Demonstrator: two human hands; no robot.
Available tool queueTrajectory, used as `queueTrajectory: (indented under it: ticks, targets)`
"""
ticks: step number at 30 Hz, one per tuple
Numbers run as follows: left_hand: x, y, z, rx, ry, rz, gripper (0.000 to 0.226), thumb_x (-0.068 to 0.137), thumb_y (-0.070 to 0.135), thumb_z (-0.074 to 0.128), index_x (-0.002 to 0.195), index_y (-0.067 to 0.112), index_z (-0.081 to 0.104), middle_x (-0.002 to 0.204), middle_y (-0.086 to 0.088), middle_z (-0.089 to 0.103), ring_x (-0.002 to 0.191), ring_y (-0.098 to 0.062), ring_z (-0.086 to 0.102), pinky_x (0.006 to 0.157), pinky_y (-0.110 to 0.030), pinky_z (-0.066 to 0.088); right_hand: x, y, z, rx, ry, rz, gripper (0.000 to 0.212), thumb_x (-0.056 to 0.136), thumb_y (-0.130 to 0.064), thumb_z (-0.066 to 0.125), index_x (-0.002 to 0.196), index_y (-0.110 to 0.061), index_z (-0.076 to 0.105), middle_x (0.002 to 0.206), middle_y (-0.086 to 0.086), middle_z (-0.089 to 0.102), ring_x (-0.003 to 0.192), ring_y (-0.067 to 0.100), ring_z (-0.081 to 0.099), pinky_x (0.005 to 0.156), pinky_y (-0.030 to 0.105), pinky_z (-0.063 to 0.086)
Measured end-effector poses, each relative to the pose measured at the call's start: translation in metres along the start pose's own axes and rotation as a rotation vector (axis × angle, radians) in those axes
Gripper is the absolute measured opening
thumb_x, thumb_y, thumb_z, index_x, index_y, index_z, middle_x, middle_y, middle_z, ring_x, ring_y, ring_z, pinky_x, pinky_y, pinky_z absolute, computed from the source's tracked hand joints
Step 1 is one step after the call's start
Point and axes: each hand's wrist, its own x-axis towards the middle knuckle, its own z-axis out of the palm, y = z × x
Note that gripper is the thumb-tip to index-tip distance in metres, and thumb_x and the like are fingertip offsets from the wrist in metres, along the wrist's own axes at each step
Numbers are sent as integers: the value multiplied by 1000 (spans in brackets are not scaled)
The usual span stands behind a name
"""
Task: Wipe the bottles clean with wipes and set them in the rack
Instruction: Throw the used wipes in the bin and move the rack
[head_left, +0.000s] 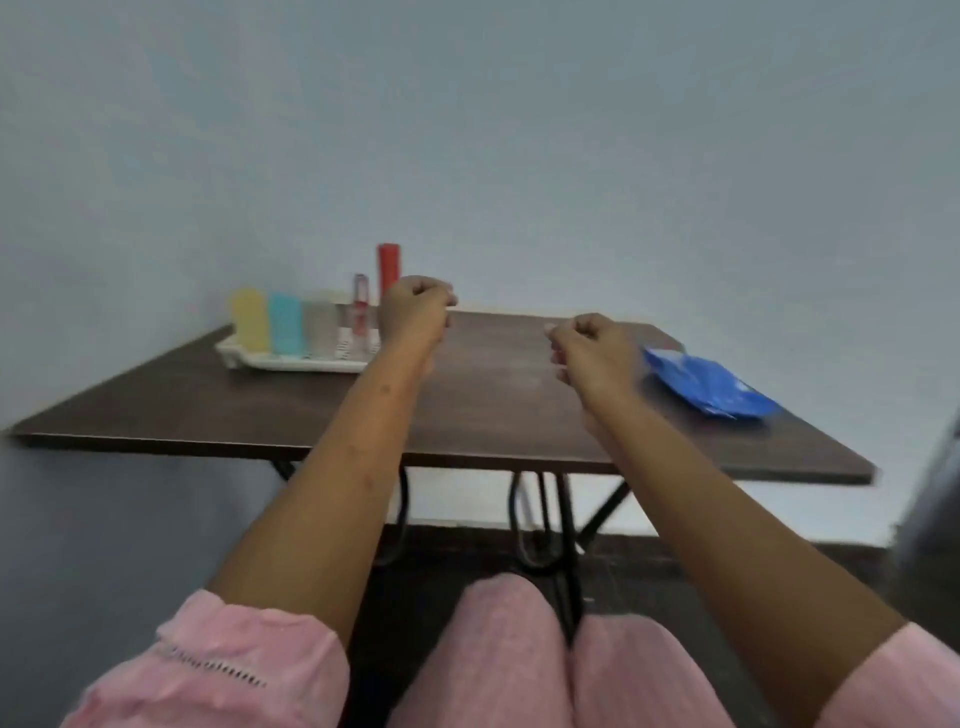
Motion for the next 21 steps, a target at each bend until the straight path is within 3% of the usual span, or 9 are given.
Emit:
queueTrajectory:
  ticks: [2, 7, 11, 15, 17, 18, 19, 20, 21]
  targets:
    - [25, -4, -51, -8, 208, 27, 18, 78, 6, 58, 68, 21, 63, 74, -2, 67, 64, -22, 63, 65, -34, 50, 13, 14, 37, 17, -51, 32, 19, 84, -13, 62, 69, -20, 53, 65, 0, 55, 61, 13, 52, 57, 30, 43]
    - [70, -8, -159, -2, 686, 99, 16, 77, 13, 52, 71, 27, 57, 82, 3, 68, 87, -27, 67, 82, -41, 56, 47, 50, 117, -5, -160, 177, 16, 83, -14, 64, 95, -22, 60, 107, 5, 64, 97, 18, 58, 88, 37, 48]
    - [109, -23, -210, 91, 764, -13, 19, 87, 7, 45, 89, 18, 60, 98, -3, 68, 93, -23, 64, 78, -31, 52, 71, 67, 159, -67, -168, 243, 41, 90, -10, 57, 130, -13, 52, 133, 7, 53, 116, 20, 50, 97, 33, 41]
    - [145, -53, -230, 312, 640, -207, 37, 93, 3, 34, 116, 11, 62, 126, -8, 61, 112, -25, 56, 84, -27, 42, 93, 78, 188, -138, -203, 284, 51, 94, -8, 47, 143, -12, 36, 148, 6, 38, 132, 22, 38, 105, 33, 33]
    - [161, -67, -232, 391, 570, -253, 41, 93, 0, 33, 122, 10, 60, 134, -10, 56, 122, -26, 51, 94, -29, 41, 101, 81, 198, -143, -227, 309, 49, 95, -5, 43, 144, -8, 34, 142, 6, 44, 127, 23, 45, 98, 31, 38]
    - [167, -73, -231, 419, 532, -272, 43, 93, -1, 33, 124, 10, 60, 136, -10, 54, 124, -27, 49, 99, -30, 40, 104, 83, 202, -132, -245, 332, 46, 96, -2, 40, 141, -5, 37, 129, 8, 53, 114, 22, 56, 88, 30, 45]
    - [173, -78, -230, 439, 498, -291, 44, 93, -2, 33, 124, 11, 59, 137, -10, 53, 125, -28, 48, 103, -33, 39, 106, 85, 206, -113, -271, 352, 41, 95, 0, 37, 136, -2, 42, 110, 8, 59, 91, 21, 67, 71, 30, 52]
    - [178, -83, -228, 453, 476, -309, 45, 92, -4, 32, 125, 11, 59, 137, -10, 52, 125, -29, 48, 105, -36, 40, 108, 89, 210, -108, -292, 372, 36, 95, 1, 35, 128, -4, 50, 97, 9, 62, 64, 19, 66, 51, 29, 50]
    - [183, -87, -228, 464, 466, -332, 46, 92, -5, 32, 126, 11, 59, 137, -11, 52, 125, -30, 49, 105, -38, 41, 111, 94, 214, -113, -300, 385, 33, 94, 0, 33, 120, -3, 53, 91, 12, 64, 50, 17, 60, 38, 26, 45]
